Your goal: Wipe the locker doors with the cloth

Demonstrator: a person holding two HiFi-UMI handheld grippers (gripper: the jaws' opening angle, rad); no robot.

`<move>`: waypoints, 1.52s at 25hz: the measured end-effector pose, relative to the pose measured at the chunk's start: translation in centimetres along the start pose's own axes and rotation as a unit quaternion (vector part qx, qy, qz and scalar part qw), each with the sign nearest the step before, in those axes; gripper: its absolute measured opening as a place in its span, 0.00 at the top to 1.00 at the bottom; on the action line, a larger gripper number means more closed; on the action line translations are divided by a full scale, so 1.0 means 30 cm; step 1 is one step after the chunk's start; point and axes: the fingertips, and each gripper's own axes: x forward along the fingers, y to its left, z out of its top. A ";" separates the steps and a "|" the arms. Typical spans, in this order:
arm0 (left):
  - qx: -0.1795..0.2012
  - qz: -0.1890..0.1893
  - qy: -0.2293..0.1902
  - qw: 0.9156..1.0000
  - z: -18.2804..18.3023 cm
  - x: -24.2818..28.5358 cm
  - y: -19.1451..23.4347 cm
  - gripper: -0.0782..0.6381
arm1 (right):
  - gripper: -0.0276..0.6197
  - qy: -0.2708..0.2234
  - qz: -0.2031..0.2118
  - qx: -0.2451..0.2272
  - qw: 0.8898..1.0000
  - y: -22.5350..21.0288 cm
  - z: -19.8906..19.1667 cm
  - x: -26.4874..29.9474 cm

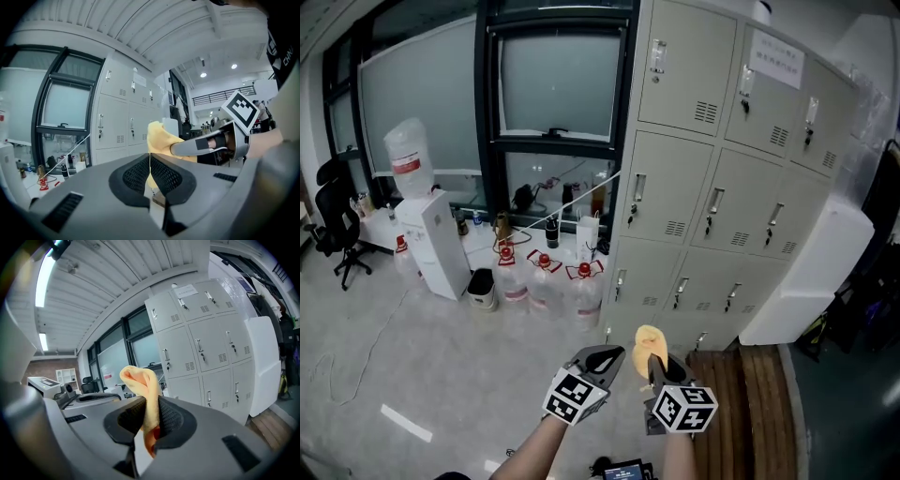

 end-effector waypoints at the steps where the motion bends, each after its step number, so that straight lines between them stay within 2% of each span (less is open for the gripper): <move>1: -0.001 0.002 -0.002 1.000 0.014 0.036 0.017 0.86 | 0.85 -0.001 0.003 0.000 1.000 -0.024 0.023 0.025; 8: -0.001 0.019 0.000 1.000 0.061 0.248 0.105 0.86 | 0.85 -0.005 0.021 -0.002 1.000 -0.182 0.132 0.177; 15: -0.011 0.040 0.011 0.999 0.033 0.355 0.230 0.86 | 0.85 0.011 0.038 0.003 0.999 -0.251 0.137 0.331; 21: -0.020 0.030 0.010 0.999 0.010 0.487 0.359 0.86 | 0.85 0.014 0.032 0.000 0.999 -0.317 0.165 0.489; 27: -0.015 0.008 -0.004 1.000 0.044 0.662 0.558 0.86 | 0.85 -0.001 0.012 -0.006 1.000 -0.385 0.268 0.724; 34: -0.013 -0.006 -0.010 1.000 0.108 0.790 0.831 0.86 | 0.85 -0.019 0.000 -0.018 1.000 -0.375 0.417 1.008; 38: -0.023 -0.011 -0.020 0.999 0.113 0.842 0.940 0.86 | 0.85 -0.013 0.000 -0.031 0.999 -0.357 0.436 1.120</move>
